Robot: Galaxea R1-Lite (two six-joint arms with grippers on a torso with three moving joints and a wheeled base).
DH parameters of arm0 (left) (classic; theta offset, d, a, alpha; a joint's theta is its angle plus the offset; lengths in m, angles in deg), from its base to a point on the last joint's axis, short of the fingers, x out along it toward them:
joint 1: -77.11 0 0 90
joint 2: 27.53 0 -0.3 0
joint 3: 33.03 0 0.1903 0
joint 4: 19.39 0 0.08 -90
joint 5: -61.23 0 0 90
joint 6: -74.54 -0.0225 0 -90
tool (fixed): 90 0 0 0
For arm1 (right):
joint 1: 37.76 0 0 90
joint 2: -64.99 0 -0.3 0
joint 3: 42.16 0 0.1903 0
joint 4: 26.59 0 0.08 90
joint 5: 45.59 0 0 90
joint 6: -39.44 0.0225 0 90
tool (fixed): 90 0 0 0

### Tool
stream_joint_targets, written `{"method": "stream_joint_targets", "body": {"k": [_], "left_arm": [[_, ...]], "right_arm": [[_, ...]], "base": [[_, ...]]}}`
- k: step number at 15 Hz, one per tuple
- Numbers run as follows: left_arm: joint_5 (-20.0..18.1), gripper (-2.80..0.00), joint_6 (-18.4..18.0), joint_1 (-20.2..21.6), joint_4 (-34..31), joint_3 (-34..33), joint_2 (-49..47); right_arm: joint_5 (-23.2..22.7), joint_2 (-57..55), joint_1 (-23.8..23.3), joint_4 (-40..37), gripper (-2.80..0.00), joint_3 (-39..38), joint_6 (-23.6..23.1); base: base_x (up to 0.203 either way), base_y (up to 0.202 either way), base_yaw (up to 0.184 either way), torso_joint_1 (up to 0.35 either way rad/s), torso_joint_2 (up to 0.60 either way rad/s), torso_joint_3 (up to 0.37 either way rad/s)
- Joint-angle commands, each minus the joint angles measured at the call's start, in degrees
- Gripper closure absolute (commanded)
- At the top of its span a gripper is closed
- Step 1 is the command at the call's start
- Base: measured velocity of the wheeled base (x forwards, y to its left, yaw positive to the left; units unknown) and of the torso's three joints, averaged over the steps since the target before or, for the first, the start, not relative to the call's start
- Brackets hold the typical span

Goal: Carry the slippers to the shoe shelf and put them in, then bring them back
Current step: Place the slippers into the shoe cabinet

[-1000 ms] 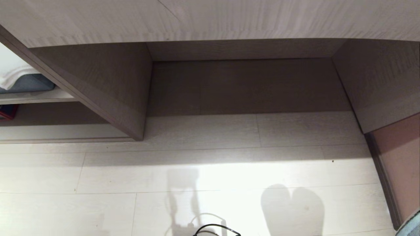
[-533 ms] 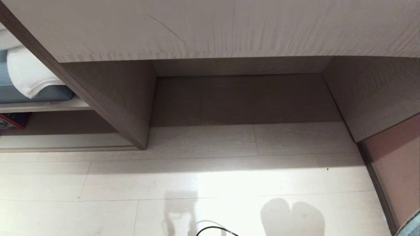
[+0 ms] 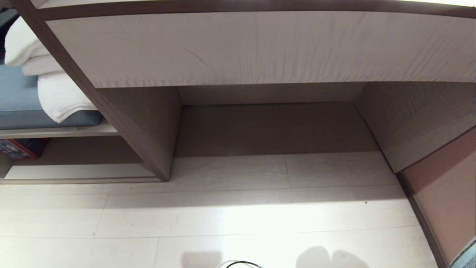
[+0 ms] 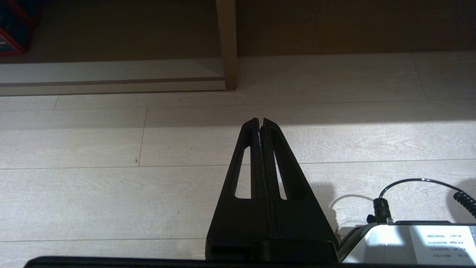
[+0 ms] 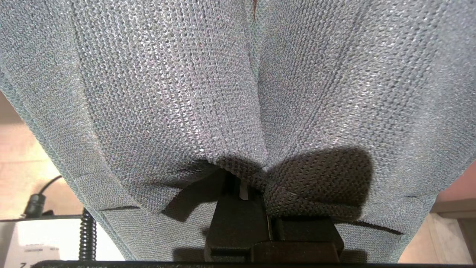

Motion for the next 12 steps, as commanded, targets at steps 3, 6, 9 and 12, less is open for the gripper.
{"method": "stream_joint_targets", "body": {"k": [3,6,9,12], "left_arm": [[0.00,0.00,0.03,-0.07,0.02,0.00,0.04],[0.03,0.00,0.03,0.02,0.02,0.00,0.04],[0.06,0.00,0.03,-0.07,0.02,0.09,0.04],[0.00,0.00,0.03,-0.02,0.02,0.05,0.04]], "right_arm": [[0.02,0.10,-0.04,-0.05,0.00,-0.09,0.10],[0.02,0.10,0.01,-0.05,0.00,-0.09,0.02],[0.02,0.10,0.02,-0.05,0.00,-0.09,0.11],[0.02,0.10,-0.01,-0.05,0.00,-0.09,0.06]], "base": [[0.000,0.000,0.000,0.001,0.00,0.208],[0.000,0.000,0.000,-0.001,0.00,0.204],[0.000,0.000,0.000,0.002,0.00,0.210],[0.000,0.000,0.000,0.001,0.00,0.205]]}}
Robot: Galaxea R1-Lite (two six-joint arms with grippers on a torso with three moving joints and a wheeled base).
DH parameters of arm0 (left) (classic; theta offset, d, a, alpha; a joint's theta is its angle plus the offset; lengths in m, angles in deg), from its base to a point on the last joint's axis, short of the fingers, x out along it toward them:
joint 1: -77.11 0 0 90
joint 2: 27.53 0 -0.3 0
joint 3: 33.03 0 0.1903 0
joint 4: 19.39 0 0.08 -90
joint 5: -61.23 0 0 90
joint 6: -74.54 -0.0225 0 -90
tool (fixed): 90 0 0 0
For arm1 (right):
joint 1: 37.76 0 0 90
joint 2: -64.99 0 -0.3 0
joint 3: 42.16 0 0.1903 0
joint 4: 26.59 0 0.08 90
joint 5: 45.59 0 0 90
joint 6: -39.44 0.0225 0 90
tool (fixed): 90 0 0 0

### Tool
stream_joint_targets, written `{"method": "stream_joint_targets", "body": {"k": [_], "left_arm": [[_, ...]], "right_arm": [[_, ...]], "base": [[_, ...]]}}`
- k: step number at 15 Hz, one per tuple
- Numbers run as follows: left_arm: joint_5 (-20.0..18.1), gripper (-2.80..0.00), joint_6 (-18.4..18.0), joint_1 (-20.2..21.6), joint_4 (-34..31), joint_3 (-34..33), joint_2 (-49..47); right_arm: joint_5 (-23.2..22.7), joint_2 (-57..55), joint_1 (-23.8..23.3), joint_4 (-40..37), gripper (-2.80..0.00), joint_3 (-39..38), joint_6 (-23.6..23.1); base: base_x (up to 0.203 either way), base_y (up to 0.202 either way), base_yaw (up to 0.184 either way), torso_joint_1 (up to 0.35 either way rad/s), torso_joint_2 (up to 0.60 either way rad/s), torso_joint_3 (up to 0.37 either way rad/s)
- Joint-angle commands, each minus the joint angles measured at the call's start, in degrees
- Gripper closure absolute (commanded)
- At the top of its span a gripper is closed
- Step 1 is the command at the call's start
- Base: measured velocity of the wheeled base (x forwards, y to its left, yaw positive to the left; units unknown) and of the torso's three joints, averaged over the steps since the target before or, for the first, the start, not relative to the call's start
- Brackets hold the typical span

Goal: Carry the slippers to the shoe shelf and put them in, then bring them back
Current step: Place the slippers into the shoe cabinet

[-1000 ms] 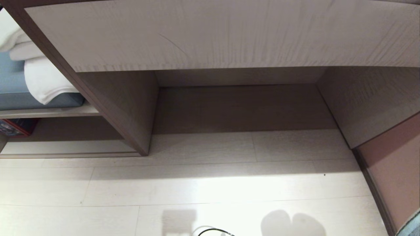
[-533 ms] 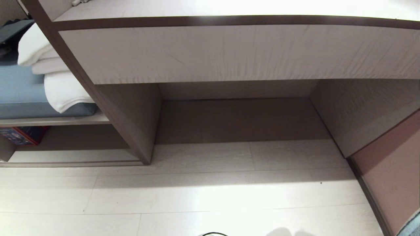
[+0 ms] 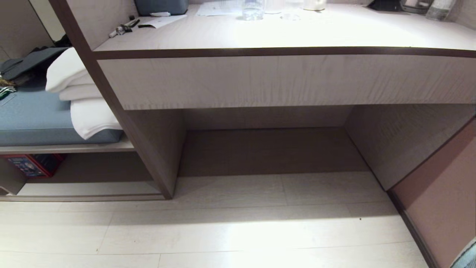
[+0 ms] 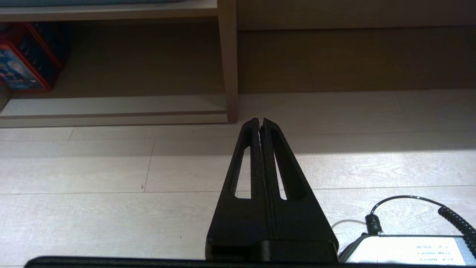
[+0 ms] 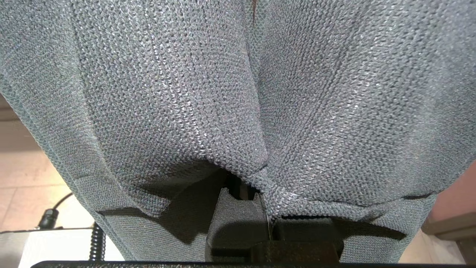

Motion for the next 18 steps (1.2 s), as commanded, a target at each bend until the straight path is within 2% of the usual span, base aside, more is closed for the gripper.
{"method": "stream_joint_targets", "body": {"k": [1,14,18], "left_arm": [[-0.01,0.00,0.03,0.01,0.04,0.06,-0.03],[-0.02,0.00,0.03,0.00,0.04,0.03,0.04],[0.01,0.00,0.03,-0.04,0.04,0.00,0.04]], "right_arm": [[0.02,0.10,-0.02,-0.02,0.00,-0.07,-0.03],[0.02,0.10,-0.04,-0.02,0.00,-0.09,0.06],[0.02,0.10,-0.04,-0.02,0.00,-0.02,-0.03]], "base": [[0.000,0.000,0.000,0.002,0.00,0.200],[0.000,0.000,0.000,0.001,0.00,0.204],[0.000,0.000,0.000,0.004,0.00,0.100]]}}
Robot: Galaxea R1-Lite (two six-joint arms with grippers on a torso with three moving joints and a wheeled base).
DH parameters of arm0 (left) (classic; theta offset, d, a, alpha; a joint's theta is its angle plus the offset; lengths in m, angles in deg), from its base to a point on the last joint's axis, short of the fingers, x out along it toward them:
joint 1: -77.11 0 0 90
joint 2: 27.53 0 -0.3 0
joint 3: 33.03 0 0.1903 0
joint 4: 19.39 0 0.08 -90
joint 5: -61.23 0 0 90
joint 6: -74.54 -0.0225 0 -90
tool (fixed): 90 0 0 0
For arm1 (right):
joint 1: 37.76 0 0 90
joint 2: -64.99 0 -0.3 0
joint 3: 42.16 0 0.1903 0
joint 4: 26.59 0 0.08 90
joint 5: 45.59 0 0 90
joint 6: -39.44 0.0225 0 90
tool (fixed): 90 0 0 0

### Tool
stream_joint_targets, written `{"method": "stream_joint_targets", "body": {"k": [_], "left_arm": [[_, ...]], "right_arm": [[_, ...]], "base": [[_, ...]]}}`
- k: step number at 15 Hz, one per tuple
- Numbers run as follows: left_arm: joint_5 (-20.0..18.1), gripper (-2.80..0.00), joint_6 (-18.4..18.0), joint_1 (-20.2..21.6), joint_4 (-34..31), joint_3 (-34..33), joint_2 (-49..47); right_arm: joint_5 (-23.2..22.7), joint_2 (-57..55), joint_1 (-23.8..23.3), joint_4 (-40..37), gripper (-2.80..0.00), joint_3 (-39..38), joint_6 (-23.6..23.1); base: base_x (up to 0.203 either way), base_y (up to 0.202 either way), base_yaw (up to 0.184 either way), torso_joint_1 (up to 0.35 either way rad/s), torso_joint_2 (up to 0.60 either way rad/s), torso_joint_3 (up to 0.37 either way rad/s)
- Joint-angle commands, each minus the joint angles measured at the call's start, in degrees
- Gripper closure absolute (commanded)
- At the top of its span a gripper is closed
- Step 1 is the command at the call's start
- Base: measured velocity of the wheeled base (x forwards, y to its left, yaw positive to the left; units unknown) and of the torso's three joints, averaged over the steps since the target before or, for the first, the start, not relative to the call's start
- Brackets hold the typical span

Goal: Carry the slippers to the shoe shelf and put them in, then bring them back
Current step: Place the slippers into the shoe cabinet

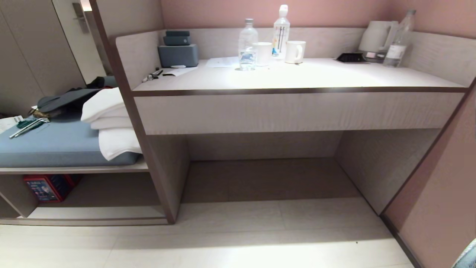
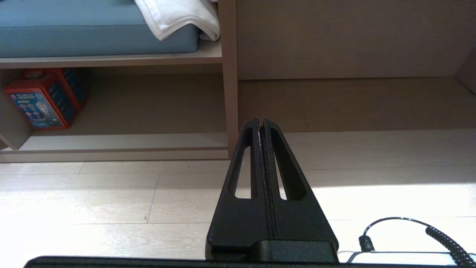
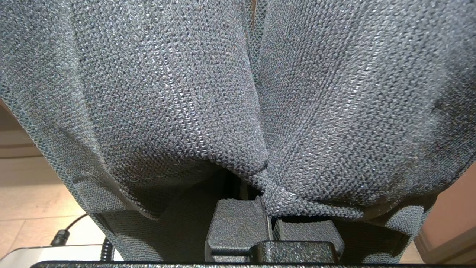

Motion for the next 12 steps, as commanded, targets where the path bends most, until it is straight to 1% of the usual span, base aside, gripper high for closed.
{"method": "stream_joint_targets", "body": {"k": [1,6,8,10,12], "left_arm": [[0.00,0.00,0.02,-0.05,0.01,-0.01,0.04],[0.00,0.00,0.02,-0.06,0.01,-0.02,0.04],[0.00,0.00,0.02,-0.02,0.01,0.05,0.04],[0.00,0.00,0.02,-0.07,0.01,0.06,0.04],[0.00,0.00,0.02,-0.07,0.01,-0.02,0.04]], "right_arm": [[0.02,0.10,0.02,0.00,0.00,-0.09,0.00],[0.02,0.10,0.01,0.00,0.00,-0.09,0.04],[0.02,0.10,-0.06,0.00,0.00,-0.08,0.00],[0.02,0.10,-0.02,0.00,0.00,-0.05,0.06],[0.02,0.10,0.02,0.00,0.00,-0.09,0.08]], "base": [[0.000,0.000,0.000,0.000,0.00,0.000],[0.001,0.011,-0.002,0.001,0.00,0.000],[0.002,0.137,-0.001,0.002,0.00,0.007],[-0.012,0.200,-0.005,0.005,0.01,0.005],[-0.045,0.068,-0.005,0.003,0.00,0.003]]}}
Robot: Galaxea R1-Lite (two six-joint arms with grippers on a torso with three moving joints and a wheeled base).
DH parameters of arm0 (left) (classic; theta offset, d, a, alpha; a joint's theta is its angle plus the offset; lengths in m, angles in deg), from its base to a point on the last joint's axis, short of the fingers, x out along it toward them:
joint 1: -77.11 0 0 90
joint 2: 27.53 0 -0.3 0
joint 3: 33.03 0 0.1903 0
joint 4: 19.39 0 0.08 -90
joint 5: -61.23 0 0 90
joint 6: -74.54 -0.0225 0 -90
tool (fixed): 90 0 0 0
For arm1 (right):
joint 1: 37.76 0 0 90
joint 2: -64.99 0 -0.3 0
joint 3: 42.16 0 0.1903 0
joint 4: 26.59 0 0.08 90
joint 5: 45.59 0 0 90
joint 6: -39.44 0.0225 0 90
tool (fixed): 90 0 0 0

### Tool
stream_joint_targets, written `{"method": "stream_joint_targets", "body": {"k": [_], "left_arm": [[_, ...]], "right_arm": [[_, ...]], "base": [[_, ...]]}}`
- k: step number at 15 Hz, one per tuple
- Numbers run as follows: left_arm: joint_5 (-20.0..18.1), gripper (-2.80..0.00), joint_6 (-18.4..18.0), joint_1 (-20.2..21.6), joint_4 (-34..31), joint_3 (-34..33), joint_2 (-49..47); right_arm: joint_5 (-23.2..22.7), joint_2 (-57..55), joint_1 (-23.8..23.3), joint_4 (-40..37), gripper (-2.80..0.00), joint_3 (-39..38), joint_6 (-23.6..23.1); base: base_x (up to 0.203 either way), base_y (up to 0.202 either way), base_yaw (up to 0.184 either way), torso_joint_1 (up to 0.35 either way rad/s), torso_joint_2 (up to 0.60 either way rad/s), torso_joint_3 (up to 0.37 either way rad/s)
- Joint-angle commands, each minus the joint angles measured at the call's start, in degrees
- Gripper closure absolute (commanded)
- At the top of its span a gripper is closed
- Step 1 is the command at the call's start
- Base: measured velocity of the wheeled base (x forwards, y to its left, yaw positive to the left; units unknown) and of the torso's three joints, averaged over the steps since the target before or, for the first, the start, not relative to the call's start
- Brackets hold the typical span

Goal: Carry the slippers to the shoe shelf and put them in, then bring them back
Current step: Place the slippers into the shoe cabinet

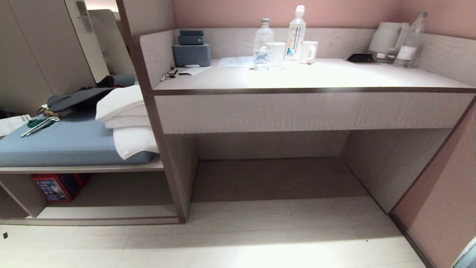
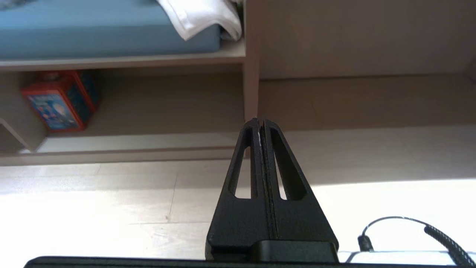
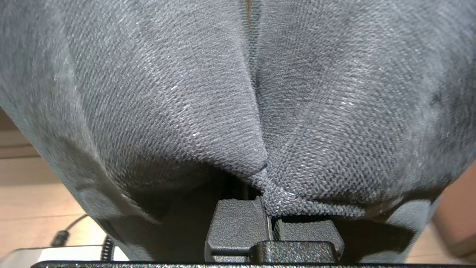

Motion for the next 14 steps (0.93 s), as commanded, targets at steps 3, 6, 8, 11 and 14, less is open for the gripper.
{"method": "stream_joint_targets", "body": {"k": [3,6,8,11,14], "left_arm": [[0.02,0.00,0.04,-0.02,0.09,0.06,0.04],[0.02,0.00,0.04,-0.02,0.09,0.00,0.04],[0.02,0.00,0.04,-0.02,0.09,-0.02,0.04],[0.02,0.00,0.04,-0.02,0.09,0.03,0.04],[0.02,0.00,0.04,-0.01,0.09,-0.02,0.04]], "right_arm": [[0.01,0.10,-0.03,0.00,0.00,-0.04,0.03],[0.01,0.10,0.01,0.00,0.00,-0.09,0.03],[0.01,0.10,0.06,0.00,0.00,-0.09,0.03],[0.01,0.10,0.06,0.00,0.00,-0.09,0.03],[0.01,0.10,0.05,0.00,0.00,-0.09,0.03]], "base": [[-0.163,0.156,0.001,0.006,0.00,0.002],[-0.198,0.197,0.000,0.004,0.00,0.006],[-0.196,0.196,0.001,0.002,0.00,-0.003],[-0.140,0.168,0.004,0.001,0.00,0.005],[-0.006,0.122,0.004,0.002,0.00,0.004]]}}
